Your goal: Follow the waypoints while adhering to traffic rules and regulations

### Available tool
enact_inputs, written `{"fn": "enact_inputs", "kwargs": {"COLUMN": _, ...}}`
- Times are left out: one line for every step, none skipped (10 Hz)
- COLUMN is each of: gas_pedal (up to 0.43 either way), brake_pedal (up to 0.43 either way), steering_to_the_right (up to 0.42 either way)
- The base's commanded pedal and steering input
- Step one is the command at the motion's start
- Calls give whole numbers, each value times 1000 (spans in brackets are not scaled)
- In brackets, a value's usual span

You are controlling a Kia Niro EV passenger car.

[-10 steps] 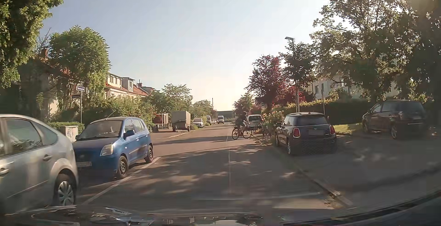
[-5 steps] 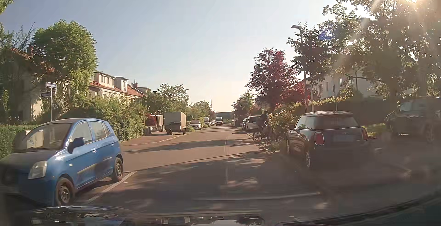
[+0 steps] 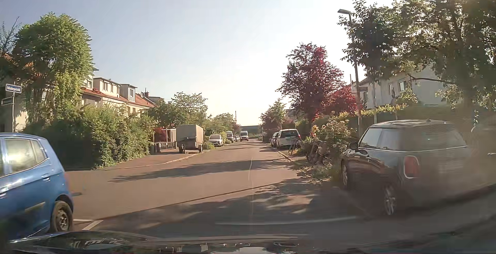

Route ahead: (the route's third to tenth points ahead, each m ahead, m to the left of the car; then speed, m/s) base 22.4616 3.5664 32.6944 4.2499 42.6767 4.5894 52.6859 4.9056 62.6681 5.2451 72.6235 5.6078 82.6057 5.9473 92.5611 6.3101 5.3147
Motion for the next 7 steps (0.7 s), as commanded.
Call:
{"fn": "enact_inputs", "kwargs": {"gas_pedal": 67, "brake_pedal": 0, "steering_to_the_right": 6}}
{"fn": "enact_inputs", "kwargs": {"gas_pedal": 67, "brake_pedal": 0, "steering_to_the_right": 6}}
{"fn": "enact_inputs", "kwargs": {"gas_pedal": 79, "brake_pedal": 0, "steering_to_the_right": 4}}
{"fn": "enact_inputs", "kwargs": {"gas_pedal": 79, "brake_pedal": 0, "steering_to_the_right": 4}}
{"fn": "enact_inputs", "kwargs": {"gas_pedal": 87, "brake_pedal": 0, "steering_to_the_right": 4}}
{"fn": "enact_inputs", "kwargs": {"gas_pedal": 110, "brake_pedal": 0, "steering_to_the_right": 4}}
{"fn": "enact_inputs", "kwargs": {"gas_pedal": 110, "brake_pedal": 0, "steering_to_the_right": 2}}
